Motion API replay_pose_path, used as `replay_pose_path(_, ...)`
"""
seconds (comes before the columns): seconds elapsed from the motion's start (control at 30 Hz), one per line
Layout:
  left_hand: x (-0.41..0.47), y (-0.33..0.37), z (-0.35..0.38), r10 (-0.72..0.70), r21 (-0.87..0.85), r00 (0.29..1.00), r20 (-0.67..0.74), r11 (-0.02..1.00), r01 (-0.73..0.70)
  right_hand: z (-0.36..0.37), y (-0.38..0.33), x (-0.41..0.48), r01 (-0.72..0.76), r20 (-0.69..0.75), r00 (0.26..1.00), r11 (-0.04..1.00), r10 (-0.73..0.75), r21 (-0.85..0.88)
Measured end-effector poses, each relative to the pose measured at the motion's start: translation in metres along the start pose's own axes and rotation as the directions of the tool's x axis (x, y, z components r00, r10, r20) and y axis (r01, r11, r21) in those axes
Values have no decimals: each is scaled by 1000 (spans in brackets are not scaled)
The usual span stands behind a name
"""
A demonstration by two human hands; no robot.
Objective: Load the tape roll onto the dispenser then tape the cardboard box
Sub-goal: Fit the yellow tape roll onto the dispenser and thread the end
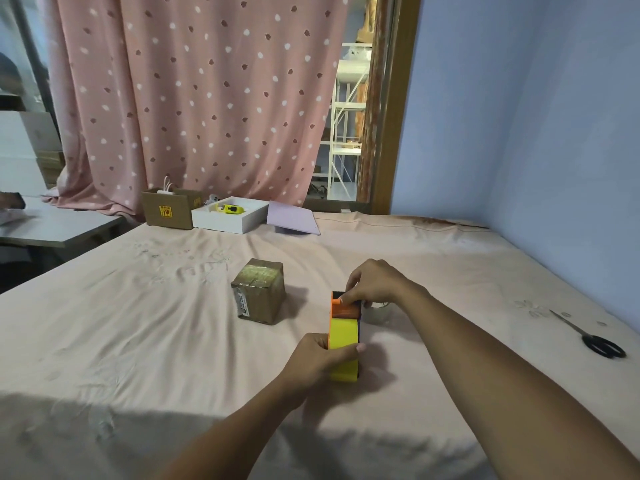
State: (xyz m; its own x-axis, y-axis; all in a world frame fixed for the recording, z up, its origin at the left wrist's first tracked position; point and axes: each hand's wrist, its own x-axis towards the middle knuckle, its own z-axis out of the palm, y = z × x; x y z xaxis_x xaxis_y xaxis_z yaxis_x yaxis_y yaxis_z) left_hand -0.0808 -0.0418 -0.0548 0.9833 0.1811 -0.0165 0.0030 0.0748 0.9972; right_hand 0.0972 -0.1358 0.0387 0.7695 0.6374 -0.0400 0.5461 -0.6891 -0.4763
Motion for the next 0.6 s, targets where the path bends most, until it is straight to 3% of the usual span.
replay_pose_path(0.27,-5,-4,-6,7,-16,998,62,1000,-6,-7,20,3,-25,167,986,989,0,146)
replay_pose_path(0.6,-8,-4,-11,17,-23,994,109,1000,-14,-4,37,-3,11,127,991,960,-48,281)
